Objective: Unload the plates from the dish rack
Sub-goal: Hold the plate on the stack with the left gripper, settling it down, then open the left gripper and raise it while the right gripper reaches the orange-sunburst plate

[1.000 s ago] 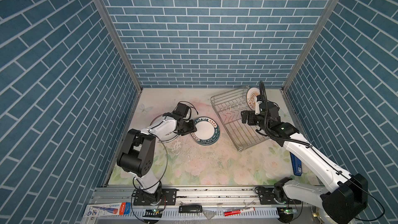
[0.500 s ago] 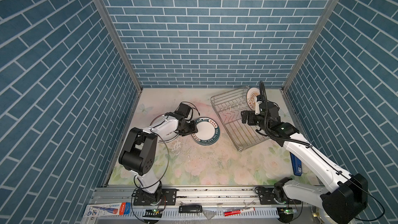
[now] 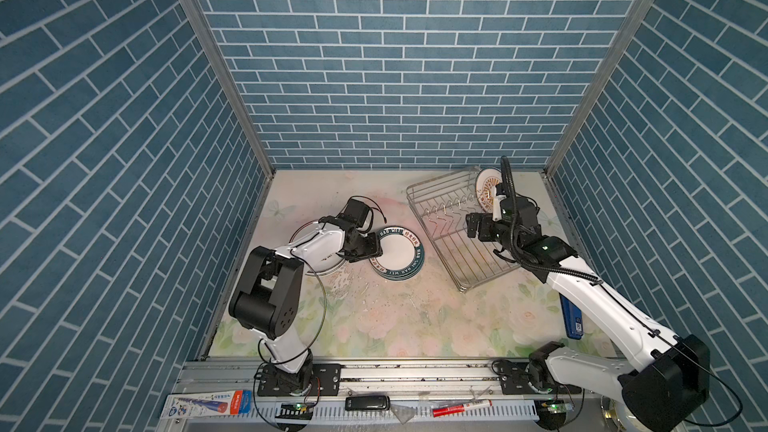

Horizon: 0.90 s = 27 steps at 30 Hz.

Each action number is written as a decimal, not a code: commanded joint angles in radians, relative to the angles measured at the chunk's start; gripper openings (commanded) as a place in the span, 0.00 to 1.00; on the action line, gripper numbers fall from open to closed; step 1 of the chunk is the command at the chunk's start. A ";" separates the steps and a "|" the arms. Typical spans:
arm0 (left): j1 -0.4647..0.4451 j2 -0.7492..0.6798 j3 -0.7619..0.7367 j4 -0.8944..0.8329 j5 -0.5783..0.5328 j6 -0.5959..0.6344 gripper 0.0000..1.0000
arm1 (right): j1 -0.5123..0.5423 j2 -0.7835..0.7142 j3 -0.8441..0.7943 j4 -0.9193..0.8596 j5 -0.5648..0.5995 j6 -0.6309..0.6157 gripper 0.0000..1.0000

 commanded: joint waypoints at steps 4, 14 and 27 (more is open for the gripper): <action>-0.003 -0.150 -0.050 0.034 -0.132 0.033 0.68 | -0.069 0.031 0.024 -0.021 0.049 -0.034 0.99; -0.002 -0.330 -0.166 0.180 -0.142 0.067 0.77 | -0.223 0.160 0.205 -0.071 0.042 -0.065 0.99; -0.002 -0.426 -0.188 0.173 -0.199 0.069 0.99 | -0.332 0.397 0.475 -0.141 -0.020 -0.187 0.96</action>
